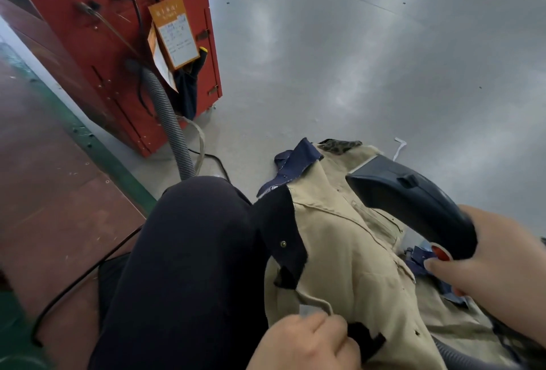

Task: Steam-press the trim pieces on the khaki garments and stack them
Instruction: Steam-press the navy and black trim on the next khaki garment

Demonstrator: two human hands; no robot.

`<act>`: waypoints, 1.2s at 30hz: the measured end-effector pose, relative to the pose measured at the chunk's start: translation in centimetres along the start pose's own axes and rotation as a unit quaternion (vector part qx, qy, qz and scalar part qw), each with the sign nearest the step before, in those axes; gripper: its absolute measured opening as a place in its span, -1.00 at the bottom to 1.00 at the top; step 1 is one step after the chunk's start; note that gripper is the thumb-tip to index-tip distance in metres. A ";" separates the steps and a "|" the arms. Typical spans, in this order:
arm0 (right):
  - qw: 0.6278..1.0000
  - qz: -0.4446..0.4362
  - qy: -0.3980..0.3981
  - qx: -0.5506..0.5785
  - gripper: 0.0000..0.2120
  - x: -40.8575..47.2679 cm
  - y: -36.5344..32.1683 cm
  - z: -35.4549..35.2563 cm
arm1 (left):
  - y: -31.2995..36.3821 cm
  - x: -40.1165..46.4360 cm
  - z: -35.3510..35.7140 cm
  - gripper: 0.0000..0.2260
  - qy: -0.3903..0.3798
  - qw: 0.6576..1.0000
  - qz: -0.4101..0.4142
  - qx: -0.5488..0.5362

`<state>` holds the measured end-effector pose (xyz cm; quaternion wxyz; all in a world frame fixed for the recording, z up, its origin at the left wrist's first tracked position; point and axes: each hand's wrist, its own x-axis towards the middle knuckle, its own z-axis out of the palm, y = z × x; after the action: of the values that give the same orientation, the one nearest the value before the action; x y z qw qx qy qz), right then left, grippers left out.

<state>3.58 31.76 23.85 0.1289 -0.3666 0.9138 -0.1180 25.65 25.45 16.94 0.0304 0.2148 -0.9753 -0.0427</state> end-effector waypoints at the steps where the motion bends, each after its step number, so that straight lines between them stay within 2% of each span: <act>1: 1.000 0.000 0.004 0.001 -0.58 -0.1 0.0 0.0 | 0.0 0.2 0.0 -0.68 0.004 0.998 0.000 -0.066; 3: 1.000 -0.002 0.004 0.008 -0.59 -0.2 -0.2 0.0 | -0.3 0.6 -0.2 -0.74 0.023 0.990 -0.045 -0.128; 5: 1.000 -0.001 -0.009 0.014 -0.62 -0.4 -0.4 0.0 | -1.3 1.0 -0.9 -0.86 0.075 0.986 -0.107 -0.106; 6: 1.000 0.000 -0.014 0.015 -0.63 -0.5 -0.6 0.1 | -1.7 1.0 -1.2 -0.76 0.083 0.983 -0.127 -0.104; 8: 1.000 0.004 -0.016 0.016 -0.65 -0.5 -0.7 0.3 | -2.1 0.6 -0.9 -0.58 0.087 0.985 -0.119 -0.090; 11: 1.000 0.002 -0.022 0.021 -0.65 -0.5 -0.7 0.7 | -1.7 0.4 -0.2 -0.55 0.113 0.989 -0.093 -0.035; 14: 1.000 -0.019 -0.019 0.001 -0.63 -0.9 -0.7 0.6 | -0.9 0.6 1.0 -0.58 0.066 0.994 -0.073 -0.037; 21: 0.997 -0.035 -0.052 -0.046 -0.73 -2.3 -1.6 -0.6 | 1.2 2.9 1.6 -0.40 -0.016 0.996 -0.080 -0.045; 24: 0.989 -0.047 -0.095 -0.099 -0.73 -2.7 -2.4 -0.8 | 1.5 2.4 1.6 -0.46 0.008 0.996 -0.073 -0.055; 27: 0.984 -0.051 -0.116 -0.128 -0.73 -2.8 -3.4 -1.0 | 1.4 1.0 1.4 -0.57 0.103 0.992 -0.072 -0.033; 30: 0.994 -0.049 -0.053 -0.088 -0.70 -2.3 -2.7 -0.9 | -0.3 0.8 0.8 -0.77 0.213 0.970 -0.117 -0.026; 32: 0.997 -0.028 -0.017 -0.062 -0.64 -1.8 -2.0 -1.0 | -1.9 1.2 0.6 -0.68 0.186 0.967 -0.173 -0.029; 34: 0.999 -0.010 -0.003 -0.048 -0.58 -1.2 -1.6 -1.2 | -2.9 1.7 0.8 -0.55 0.148 0.971 -0.183 -0.039; 36: 0.999 -0.001 0.006 -0.048 -0.58 -1.0 -1.4 -1.1 | -3.0 2.1 1.0 -0.63 0.153 0.974 -0.156 -0.062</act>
<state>4.84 31.61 25.46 0.1051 -0.3729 0.9187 -0.0765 24.97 21.94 15.77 0.1852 0.3656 -0.9092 -0.0736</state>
